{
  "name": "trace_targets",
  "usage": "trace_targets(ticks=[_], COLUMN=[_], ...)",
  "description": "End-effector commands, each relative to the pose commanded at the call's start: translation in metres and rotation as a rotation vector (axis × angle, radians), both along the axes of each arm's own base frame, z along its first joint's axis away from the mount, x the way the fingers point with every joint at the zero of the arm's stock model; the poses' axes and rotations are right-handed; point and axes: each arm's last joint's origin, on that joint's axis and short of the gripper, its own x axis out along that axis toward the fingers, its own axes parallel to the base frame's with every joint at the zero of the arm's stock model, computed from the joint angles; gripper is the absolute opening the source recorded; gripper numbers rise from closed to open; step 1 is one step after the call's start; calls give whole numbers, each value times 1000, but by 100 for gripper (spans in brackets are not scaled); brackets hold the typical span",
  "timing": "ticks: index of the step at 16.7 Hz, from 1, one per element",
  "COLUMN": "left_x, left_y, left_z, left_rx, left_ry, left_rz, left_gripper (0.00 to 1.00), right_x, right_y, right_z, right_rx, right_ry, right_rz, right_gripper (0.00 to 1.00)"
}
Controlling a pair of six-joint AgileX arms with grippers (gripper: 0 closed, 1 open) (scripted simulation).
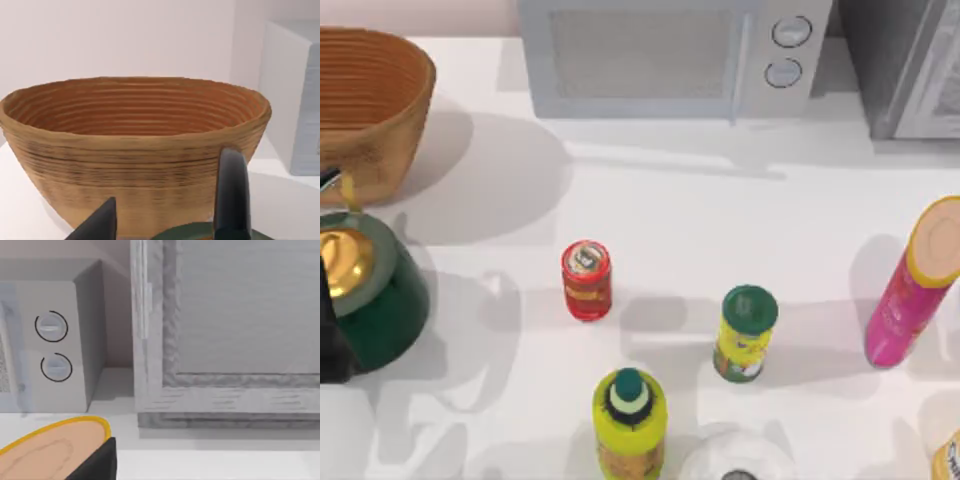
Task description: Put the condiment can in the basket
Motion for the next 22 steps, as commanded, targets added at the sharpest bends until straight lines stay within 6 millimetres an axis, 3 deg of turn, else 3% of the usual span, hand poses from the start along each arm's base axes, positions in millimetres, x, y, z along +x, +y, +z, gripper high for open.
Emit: trace_targets(ticks=[5, 11, 16, 19, 22], left_x=[1, 23, 86, 135, 177], left_y=[-1, -7, -18, -29, -45], left_z=[8, 47, 72, 63, 37], left_rx=[61, 347, 557, 618, 622], left_ry=[50, 285, 471, 543, 567], left_rz=[-35, -235, -551, -782, -1013], left_gripper=[100, 100, 100, 100, 100], right_x=[0, 0, 0, 0, 0], right_y=[0, 0, 0, 0, 0], right_z=[0, 0, 0, 0, 0], right_rx=[0, 0, 0, 0, 0], right_ry=[0, 0, 0, 0, 0], right_rz=[0, 0, 0, 0, 0], right_gripper=[100, 100, 100, 100, 100])
